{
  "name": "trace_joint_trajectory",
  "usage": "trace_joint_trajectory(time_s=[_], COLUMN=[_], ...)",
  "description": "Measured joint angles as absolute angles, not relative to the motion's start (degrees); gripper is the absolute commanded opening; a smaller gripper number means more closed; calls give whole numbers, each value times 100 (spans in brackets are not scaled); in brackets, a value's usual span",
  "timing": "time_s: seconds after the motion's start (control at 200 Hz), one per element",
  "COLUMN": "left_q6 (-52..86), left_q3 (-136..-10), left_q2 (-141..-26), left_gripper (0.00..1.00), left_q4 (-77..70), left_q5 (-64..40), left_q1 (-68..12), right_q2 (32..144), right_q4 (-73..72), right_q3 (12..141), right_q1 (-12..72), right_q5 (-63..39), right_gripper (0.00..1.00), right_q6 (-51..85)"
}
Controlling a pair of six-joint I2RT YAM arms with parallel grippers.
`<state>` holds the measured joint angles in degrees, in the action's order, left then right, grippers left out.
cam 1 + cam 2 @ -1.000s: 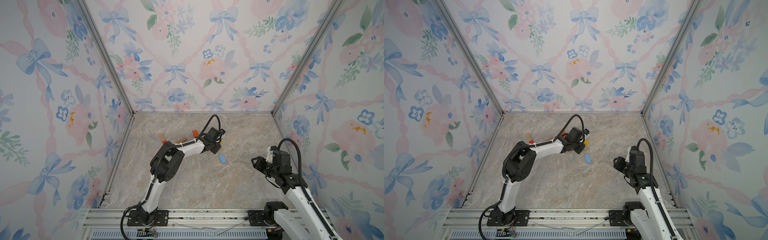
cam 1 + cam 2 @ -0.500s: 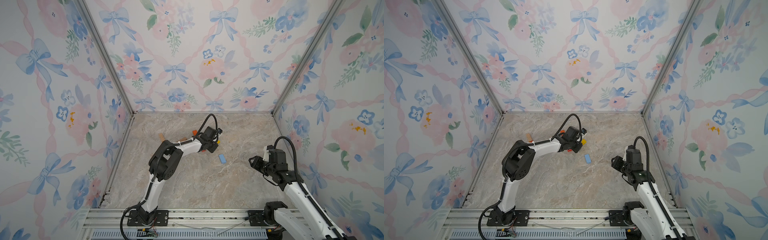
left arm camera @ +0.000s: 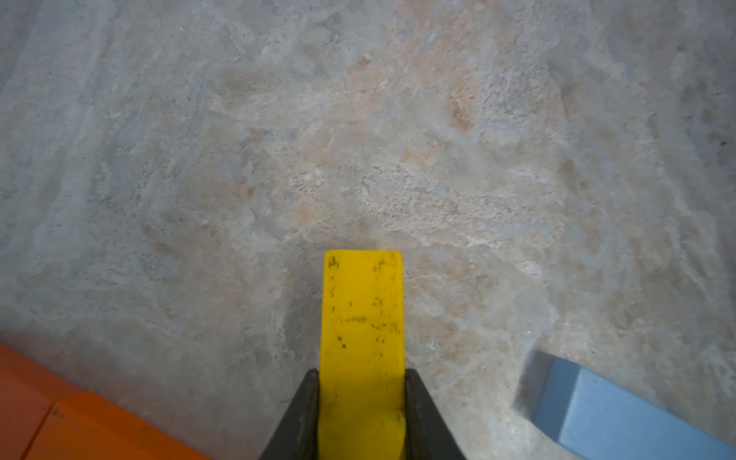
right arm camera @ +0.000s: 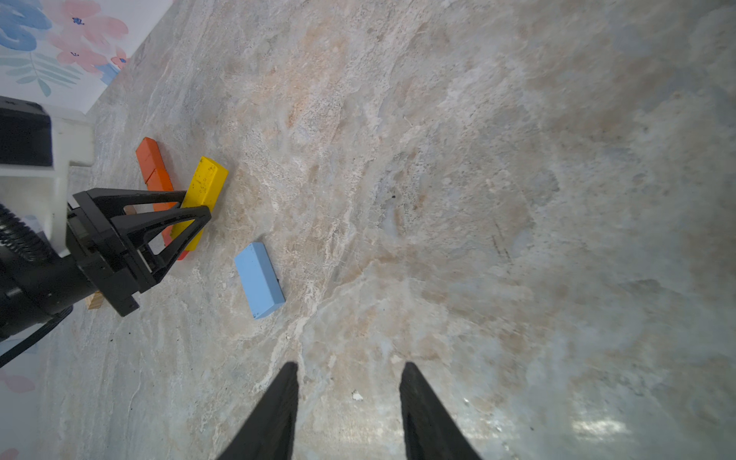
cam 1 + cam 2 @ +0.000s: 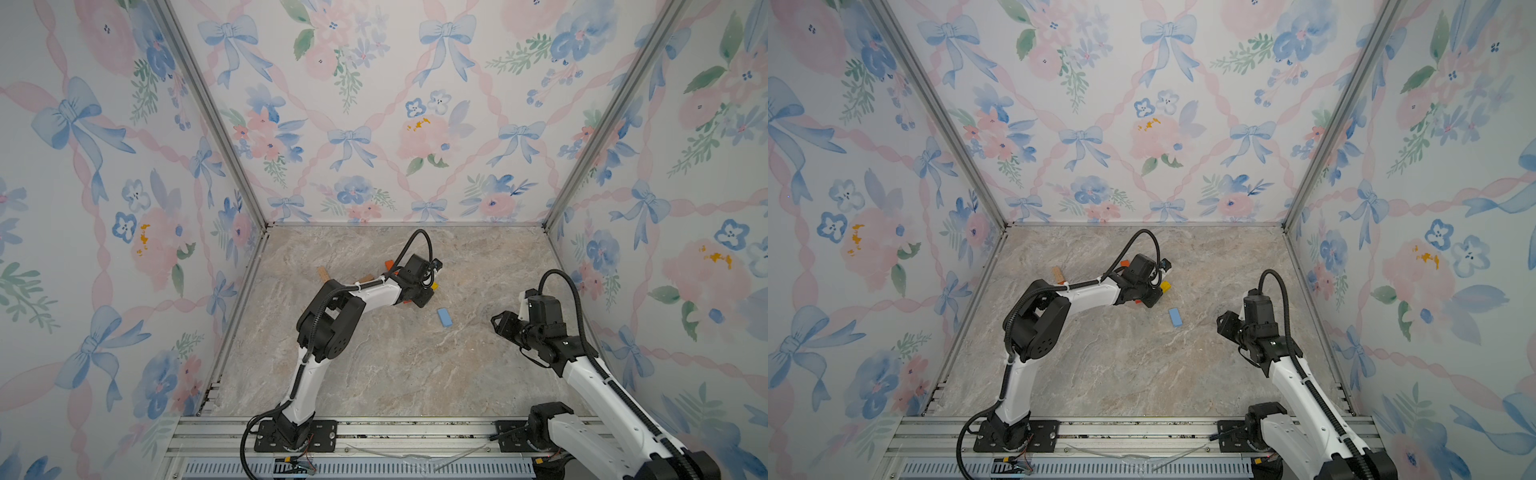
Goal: Assemble the letter v with building blocks
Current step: Assemble the building block at the center of the board.
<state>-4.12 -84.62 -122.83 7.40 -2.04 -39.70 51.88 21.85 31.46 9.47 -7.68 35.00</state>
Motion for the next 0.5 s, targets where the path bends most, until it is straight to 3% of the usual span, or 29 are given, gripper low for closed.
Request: trace_joint_trajectory(time_s=[0.255, 0.5], left_q6=[-414, -414], left_q3=[-8383, -8372], left_q2=[-12283, -12283], left_gripper=[1, 9], left_q4=[733, 733], left_q5=[-200, -198], left_q1=[-3935, -3935], right_q2=[5284, 5339], right_q4=[2115, 2073], right_q3=[3146, 3146], right_q1=[1048, 1118], right_q5=[-718, -685], right_gripper=[45, 46], right_q6=[3603, 3651])
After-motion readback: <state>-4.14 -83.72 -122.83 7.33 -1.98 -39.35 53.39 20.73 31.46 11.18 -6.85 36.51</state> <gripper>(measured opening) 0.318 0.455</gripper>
